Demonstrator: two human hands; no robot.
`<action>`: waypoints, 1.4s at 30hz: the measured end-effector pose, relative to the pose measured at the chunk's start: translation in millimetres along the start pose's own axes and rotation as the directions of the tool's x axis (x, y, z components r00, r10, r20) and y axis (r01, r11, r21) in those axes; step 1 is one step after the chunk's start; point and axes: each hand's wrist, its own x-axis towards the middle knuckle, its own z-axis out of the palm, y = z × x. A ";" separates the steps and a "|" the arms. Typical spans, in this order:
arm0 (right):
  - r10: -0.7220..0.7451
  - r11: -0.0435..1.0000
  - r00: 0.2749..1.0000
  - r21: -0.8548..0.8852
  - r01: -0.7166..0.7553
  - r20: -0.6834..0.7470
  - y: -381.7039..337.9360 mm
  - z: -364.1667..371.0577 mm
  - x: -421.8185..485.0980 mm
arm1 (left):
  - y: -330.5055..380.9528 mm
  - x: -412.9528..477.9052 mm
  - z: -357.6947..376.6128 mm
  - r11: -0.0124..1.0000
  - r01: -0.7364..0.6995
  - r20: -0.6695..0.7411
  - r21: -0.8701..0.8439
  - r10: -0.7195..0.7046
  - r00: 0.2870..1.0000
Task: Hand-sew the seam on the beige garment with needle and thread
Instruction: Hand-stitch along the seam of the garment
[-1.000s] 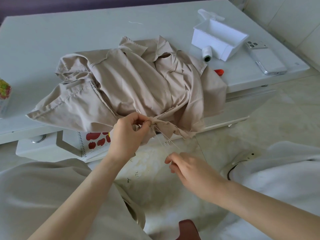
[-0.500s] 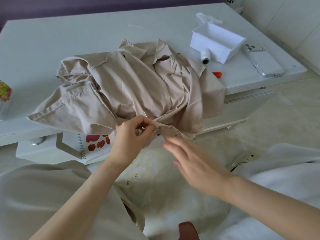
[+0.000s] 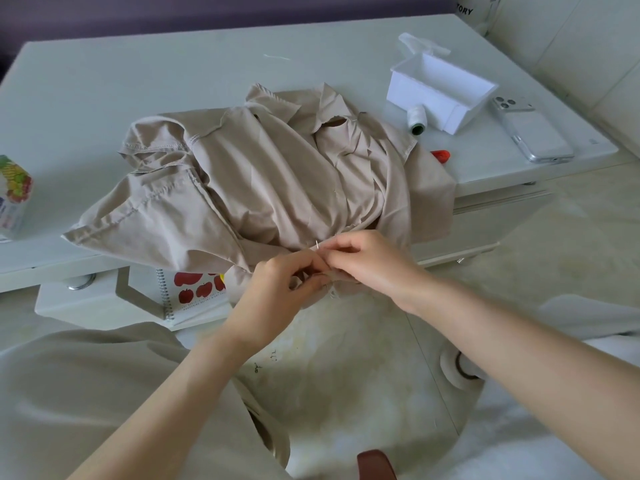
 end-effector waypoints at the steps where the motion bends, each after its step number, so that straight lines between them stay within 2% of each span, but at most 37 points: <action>1: 0.017 0.999 1.000 0.043 -0.017 0.020 0.5 -1.2 0.7 | 0.4 -0.2 0.1 1.000 -0.005 0.002 0.002 0.005 1.000; 3: 0.029 0.995 0.999 0.089 -0.032 0.035 2.0 -1.7 2.0 | 2.0 -0.1 -0.1 1.000 -0.020 0.011 -0.004 0.020 1.000; 6: 0.036 0.977 0.999 0.211 -0.032 -0.014 2.6 -1.5 2.9 | 2.2 0.6 0.8 0.998 -0.042 0.029 0.037 0.041 0.999; 9: 0.023 0.932 0.995 0.362 0.015 -0.098 2.3 -5.4 6.7 | 2.3 -0.1 2.8 0.997 -0.040 0.050 0.061 0.037 0.998; 13: 0.045 0.838 0.990 0.544 0.036 -0.135 -2.1 -10.8 7.5 | 3.0 -0.1 3.9 0.998 -0.022 0.059 0.051 0.019 0.998; 17: 0.029 0.807 0.980 0.583 0.093 -0.196 2.0 -18.8 8.0 | -0.8 1.0 3.8 0.999 0.000 0.079 0.051 -0.004 0.997; 24: 0.001 0.906 0.941 0.398 0.141 -0.337 37.3 -43.9 1.5 | -8.6 1.8 6.7 0.996 0.073 0.112 0.058 -0.080 0.991; 33: -0.043 0.996 0.909 0.047 0.069 -0.414 113.6 -63.0 -15.8 | -7.2 4.7 4.3 0.993 0.085 0.093 0.081 -0.092 0.991; 42: 0.006 0.998 0.914 -0.052 -0.030 -0.407 151.7 -61.6 -34.0 | -8.4 8.0 2.2 0.987 0.150 0.065 0.059 -0.153 0.986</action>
